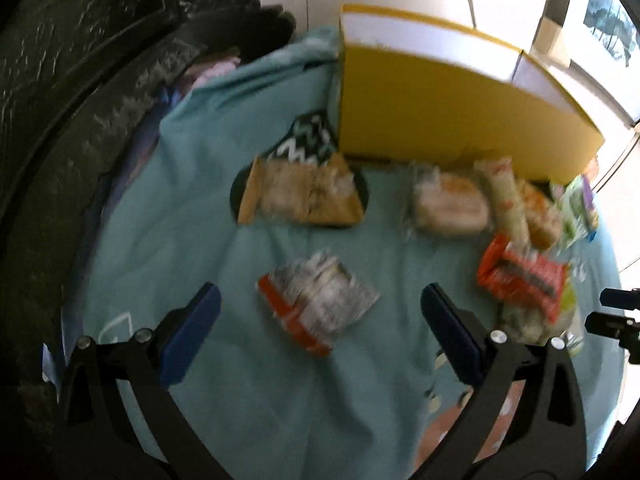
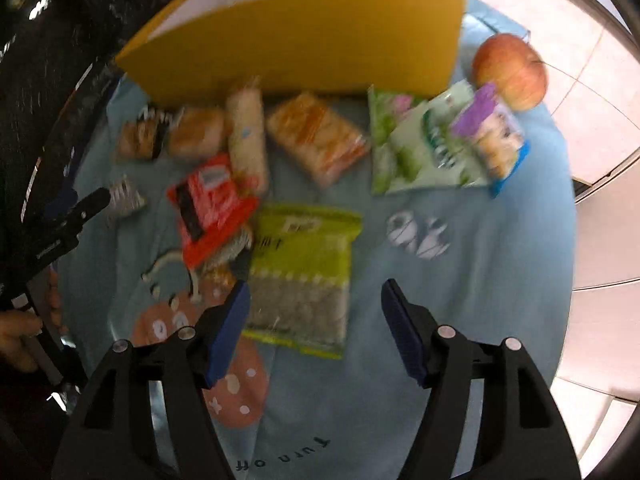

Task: Organize snacks
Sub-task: 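Move both open tools back to the snack pile, then grasp the white printed bag with the left tool while the right tool grasps the green seed bag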

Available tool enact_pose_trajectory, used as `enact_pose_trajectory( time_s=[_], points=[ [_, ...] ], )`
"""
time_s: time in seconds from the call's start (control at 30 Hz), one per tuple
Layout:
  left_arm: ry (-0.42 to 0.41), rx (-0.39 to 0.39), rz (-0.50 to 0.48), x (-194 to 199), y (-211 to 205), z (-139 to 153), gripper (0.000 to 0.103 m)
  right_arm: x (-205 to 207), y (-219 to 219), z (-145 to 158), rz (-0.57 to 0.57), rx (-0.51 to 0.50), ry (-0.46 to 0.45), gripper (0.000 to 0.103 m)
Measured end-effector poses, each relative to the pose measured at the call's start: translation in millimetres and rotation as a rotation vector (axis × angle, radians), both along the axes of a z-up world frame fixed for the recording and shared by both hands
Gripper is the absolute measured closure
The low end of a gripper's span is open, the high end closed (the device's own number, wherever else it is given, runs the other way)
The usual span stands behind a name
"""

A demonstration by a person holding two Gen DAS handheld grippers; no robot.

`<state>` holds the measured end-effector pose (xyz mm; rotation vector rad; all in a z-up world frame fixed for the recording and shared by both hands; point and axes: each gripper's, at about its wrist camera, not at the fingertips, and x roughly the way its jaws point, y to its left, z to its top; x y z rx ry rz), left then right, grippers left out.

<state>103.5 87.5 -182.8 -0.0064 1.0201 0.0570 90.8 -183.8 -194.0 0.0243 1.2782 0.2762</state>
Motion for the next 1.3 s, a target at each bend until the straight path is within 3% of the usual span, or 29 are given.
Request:
enact_pose_trajectory(
  time_s=[0.3, 0.57, 0.67, 0.8, 0.83, 0.9, 0.93, 0.97, 1.0, 1.07, 1.3],
  points=[
    [0.013, 0.035, -0.016, 11.9, -6.1, -11.2, 0.002, 4.0, 30.1, -9.4, 0.064, -0.082, -0.029, 0.035],
    [0.034, 0.056, -0.007, 24.4, -9.4, -24.6, 0.002, 10.7, 34.4, -20.7, 0.059, -0.108, -0.030, 0.035],
    [0.054, 0.082, -0.012, 28.0, -12.5, -36.0, 0.002, 13.3, 44.2, -30.0, 0.066, -0.163, -0.058, 0.034],
    [0.065, 0.095, -0.014, 28.7, -15.4, -49.2, 0.002, 15.7, 52.7, -48.8, 0.088, -0.222, -0.046, 0.022],
    [0.060, 0.090, -0.010, 26.8, -15.3, -49.5, 0.002, 16.7, 49.7, -50.5, 0.067, -0.219, -0.054, 0.013],
    [0.059, 0.077, -0.006, 24.5, -13.8, -49.5, 0.002, 20.6, 40.2, -55.5, 0.030, -0.172, -0.034, 0.010],
    [0.059, 0.063, -0.012, 22.4, -12.8, -48.9, 0.004, 20.4, 42.3, -55.7, 0.044, -0.181, -0.041, 0.015],
    [0.054, 0.044, -0.032, 20.0, -13.0, -47.3, 0.015, 19.2, 44.7, -54.2, 0.063, -0.172, -0.055, 0.019],
    [0.045, 0.028, -0.060, 17.4, -14.3, -45.5, 0.022, 18.3, 47.6, -52.6, 0.081, -0.168, -0.064, 0.032],
    [0.024, 0.048, -0.111, 11.3, -24.4, -41.0, 0.039, 18.4, 50.2, -53.0, 0.094, -0.164, -0.062, 0.036],
    [0.022, 0.031, -0.129, -4.1, -29.6, -33.3, 0.044, 3.9, 43.3, -54.5, 0.116, -0.166, -0.081, 0.037]
  ],
)
